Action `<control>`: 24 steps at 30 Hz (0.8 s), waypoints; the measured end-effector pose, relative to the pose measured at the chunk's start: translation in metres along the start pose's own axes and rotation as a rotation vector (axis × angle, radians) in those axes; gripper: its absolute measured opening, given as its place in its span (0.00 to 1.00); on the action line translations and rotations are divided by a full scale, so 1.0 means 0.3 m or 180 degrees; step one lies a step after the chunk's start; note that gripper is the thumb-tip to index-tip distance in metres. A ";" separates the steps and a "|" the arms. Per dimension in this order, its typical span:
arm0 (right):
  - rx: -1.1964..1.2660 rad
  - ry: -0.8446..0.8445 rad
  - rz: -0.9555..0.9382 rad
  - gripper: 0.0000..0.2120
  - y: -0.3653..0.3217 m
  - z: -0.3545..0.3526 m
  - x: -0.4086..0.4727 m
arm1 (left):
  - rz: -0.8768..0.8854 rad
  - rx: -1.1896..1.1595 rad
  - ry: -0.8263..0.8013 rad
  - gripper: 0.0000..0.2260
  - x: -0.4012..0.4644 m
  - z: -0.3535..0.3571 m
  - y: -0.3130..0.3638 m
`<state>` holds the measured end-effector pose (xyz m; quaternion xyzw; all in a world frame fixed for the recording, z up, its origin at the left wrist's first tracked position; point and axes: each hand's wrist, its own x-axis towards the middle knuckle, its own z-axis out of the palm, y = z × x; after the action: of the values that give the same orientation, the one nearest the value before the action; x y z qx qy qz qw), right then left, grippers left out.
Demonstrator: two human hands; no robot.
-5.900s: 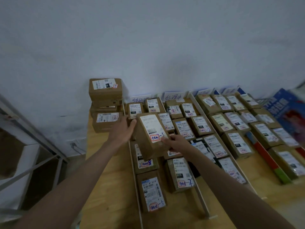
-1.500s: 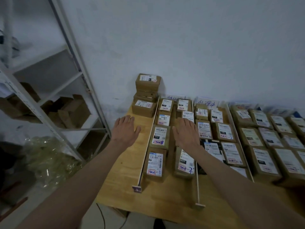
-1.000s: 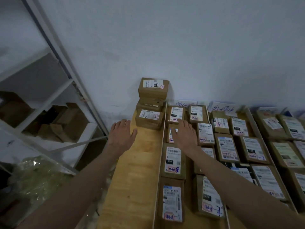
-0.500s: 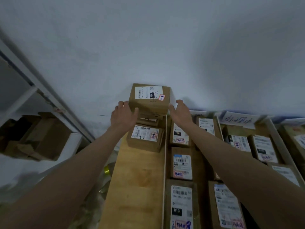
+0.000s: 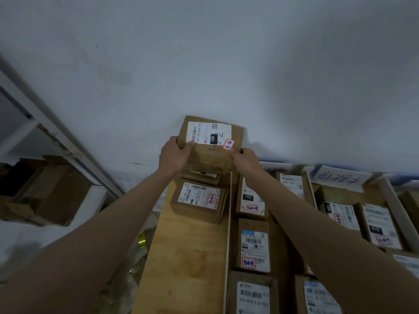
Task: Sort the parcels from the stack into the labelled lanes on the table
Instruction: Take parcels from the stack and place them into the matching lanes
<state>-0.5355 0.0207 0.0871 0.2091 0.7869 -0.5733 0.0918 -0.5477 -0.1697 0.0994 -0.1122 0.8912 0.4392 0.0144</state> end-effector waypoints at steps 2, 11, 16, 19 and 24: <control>0.0343 0.0098 0.0105 0.11 0.004 -0.007 -0.052 | 0.0143 -0.0316 0.0065 0.25 -0.043 -0.021 0.019; 0.1950 -0.0187 0.0712 0.11 0.120 -0.001 -0.457 | -0.1064 -0.1631 -0.0458 0.37 -0.353 0.021 0.009; 0.1837 -0.0285 0.0740 0.19 0.218 -0.053 -0.606 | -0.1028 -0.1784 -0.0667 0.34 -0.483 0.028 -0.039; 0.1401 0.0359 0.0614 0.29 0.258 -0.133 -0.651 | -0.0900 -0.1564 -0.0951 0.31 -0.552 -0.007 -0.054; 0.0559 -0.0563 0.0327 0.25 0.267 -0.235 -0.728 | -0.0753 -0.1446 -0.1302 0.22 -0.684 -0.070 -0.036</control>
<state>-0.2983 0.0585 0.1249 0.2050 0.7108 -0.6507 0.1714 -0.3439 -0.1542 0.1295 -0.1247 0.7299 0.6355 0.2187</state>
